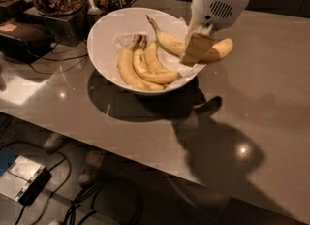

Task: Pick banana from white bowl

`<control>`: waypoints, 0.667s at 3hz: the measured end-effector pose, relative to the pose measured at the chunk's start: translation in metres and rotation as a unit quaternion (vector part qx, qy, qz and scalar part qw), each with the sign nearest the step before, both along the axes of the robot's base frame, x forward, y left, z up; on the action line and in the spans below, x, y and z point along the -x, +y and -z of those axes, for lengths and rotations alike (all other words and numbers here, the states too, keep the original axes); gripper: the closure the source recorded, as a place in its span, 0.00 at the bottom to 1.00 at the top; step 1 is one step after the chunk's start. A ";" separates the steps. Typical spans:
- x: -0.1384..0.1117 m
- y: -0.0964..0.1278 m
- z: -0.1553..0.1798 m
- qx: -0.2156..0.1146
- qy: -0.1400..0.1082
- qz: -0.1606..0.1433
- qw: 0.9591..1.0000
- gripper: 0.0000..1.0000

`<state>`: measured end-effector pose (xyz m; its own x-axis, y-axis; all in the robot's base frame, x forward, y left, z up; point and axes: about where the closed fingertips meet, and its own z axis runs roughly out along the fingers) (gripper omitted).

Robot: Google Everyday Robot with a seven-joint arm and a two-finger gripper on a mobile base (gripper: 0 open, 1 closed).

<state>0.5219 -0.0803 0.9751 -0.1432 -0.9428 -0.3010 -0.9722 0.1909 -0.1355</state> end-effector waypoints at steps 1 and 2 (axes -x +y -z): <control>0.018 -0.015 0.006 -0.009 0.013 0.017 1.000 1.00; 0.018 -0.015 0.007 -0.010 0.011 0.018 1.000 1.00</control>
Offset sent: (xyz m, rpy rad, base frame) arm -0.0163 -0.0131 -0.0055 0.0164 0.0227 -0.0312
